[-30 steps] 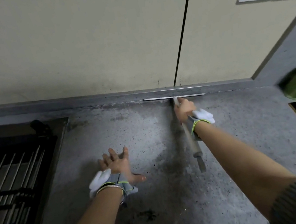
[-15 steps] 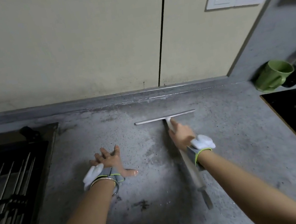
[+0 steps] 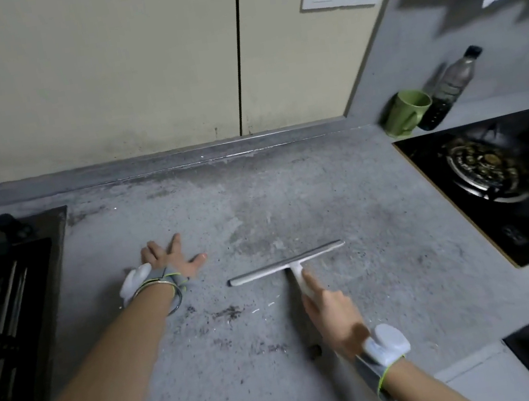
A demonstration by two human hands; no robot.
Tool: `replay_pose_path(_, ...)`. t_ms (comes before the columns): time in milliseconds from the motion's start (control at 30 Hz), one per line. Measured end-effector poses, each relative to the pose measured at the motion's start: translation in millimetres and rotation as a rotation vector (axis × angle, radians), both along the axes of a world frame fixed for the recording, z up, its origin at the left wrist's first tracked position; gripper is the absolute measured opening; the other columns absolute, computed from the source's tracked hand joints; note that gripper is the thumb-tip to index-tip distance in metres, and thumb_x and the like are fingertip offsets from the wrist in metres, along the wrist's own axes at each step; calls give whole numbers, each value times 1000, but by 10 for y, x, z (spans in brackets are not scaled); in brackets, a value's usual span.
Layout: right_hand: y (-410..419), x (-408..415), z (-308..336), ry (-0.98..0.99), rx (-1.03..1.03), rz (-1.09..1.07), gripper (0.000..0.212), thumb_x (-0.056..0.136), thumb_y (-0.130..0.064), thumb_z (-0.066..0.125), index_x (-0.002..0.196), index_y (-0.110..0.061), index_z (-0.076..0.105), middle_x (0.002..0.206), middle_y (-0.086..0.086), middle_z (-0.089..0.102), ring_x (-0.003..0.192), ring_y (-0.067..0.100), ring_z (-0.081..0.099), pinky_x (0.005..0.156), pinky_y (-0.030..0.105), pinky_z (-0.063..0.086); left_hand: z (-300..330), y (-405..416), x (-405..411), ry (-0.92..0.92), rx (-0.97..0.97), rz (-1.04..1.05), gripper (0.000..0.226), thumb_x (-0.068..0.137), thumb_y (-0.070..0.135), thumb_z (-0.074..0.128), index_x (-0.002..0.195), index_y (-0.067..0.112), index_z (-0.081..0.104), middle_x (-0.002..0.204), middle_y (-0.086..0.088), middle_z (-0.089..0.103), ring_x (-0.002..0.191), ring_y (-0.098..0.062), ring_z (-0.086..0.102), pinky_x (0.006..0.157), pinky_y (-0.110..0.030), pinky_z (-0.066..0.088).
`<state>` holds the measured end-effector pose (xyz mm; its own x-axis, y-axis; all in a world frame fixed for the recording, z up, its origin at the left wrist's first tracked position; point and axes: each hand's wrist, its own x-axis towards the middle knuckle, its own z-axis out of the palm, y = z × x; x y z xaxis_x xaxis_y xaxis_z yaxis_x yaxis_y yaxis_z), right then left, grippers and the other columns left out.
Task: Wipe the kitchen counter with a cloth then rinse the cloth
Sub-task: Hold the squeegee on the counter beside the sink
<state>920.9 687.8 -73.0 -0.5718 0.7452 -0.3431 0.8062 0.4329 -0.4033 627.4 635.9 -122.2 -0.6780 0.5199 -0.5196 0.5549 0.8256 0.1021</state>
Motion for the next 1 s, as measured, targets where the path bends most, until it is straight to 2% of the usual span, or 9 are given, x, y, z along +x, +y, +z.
replay_pose_path(200, -451, 443, 15, 30, -23, -53, 52, 101, -33, 30, 150, -30, 12, 104, 16, 68, 99, 31, 63, 82, 35, 44, 49, 34, 266, 19, 80, -47, 81, 87, 73, 27, 151, 34, -3, 158, -9, -15, 146, -31, -11, 113, -63, 2)
replay_pose_path(300, -557, 589, 60, 9, -56, -35, 55, 97, -46, 14, 149, -30, 8, 103, 15, 67, 94, 27, 64, 85, 35, 45, 127, 140, 406, 50, 83, -121, 79, 88, 72, 26, 150, 34, -5, 158, -9, -15, 146, -31, -9, 113, -62, 4)
replay_pose_path(433, -440, 624, 86, 129, -29, -68, 49, 100, -34, 36, 147, -28, 23, 101, 16, 69, 98, 32, 63, 81, 35, 43, 227, 311, 544, 33, 104, -142, 81, 88, 71, 30, 150, 35, -6, 158, -11, -13, 146, -33, -5, 114, -61, 5)
replay_pose_path(533, -175, 641, 160, 258, 7, -95, 47, 99, -30, 42, 145, -27, 31, 79, 10, 66, 81, 33, 67, 74, 34, 47, 259, 484, 620, 67, 66, -147, 84, 85, 75, 30, 150, 36, -7, 158, -13, -10, 145, -36, 0, 112, -61, 6)
replay_pose_path(633, 149, 624, 213, 309, 5, -154, 45, 98, -28, 44, 142, -26, 37, 79, 19, 70, 73, 41, 66, 71, 42, 54, 238, 597, 624, 109, 40, -137, 90, 80, 79, 34, 149, 37, -6, 157, -15, -6, 141, -39, 11, 113, -58, 12)
replay_pose_path(733, 610, 593, 191, 282, -11, -166, 45, 98, -29, 44, 142, -25, 37, 91, 25, 69, 81, 45, 65, 77, 45, 53, 253, 816, 617, -7, 6, -75, 98, 78, 75, 48, 151, 35, -4, 156, -20, -3, 141, -46, 13, 115, -55, 16)
replay_pose_path(867, 1214, 436, 144, 214, 2, -112, 45, 98, -28, 43, 142, -24, 36, 103, 25, 67, 98, 41, 62, 87, 38, 45, 303, 1073, 658, -119, -1, 27, 110, 69, 61, 71, 152, 25, 9, 153, -26, 9, 139, -48, 18, 114, -54, 23)
replay_pose_path(933, 1514, 293, 133, 188, 12, -94, 45, 98, -29, 42, 143, -24, 36, 110, 25, 65, 106, 39, 58, 90, 37, 41, 290, 1093, 675, -116, -18, 43, 114, 67, 61, 74, 152, 25, 8, 152, -26, 7, 138, -49, 17, 113, -53, 24)
replay_pose_path(1000, 1816, 103, 122, 198, 20, -84, 46, 98, -27, 43, 143, -22, 37, 118, 25, 62, 114, 39, 54, 93, 37, 39, 277, 1083, 650, -74, -97, 14, 115, 66, 72, 65, 151, 28, 1, 152, -26, 3, 136, -51, 17, 112, -53, 28)
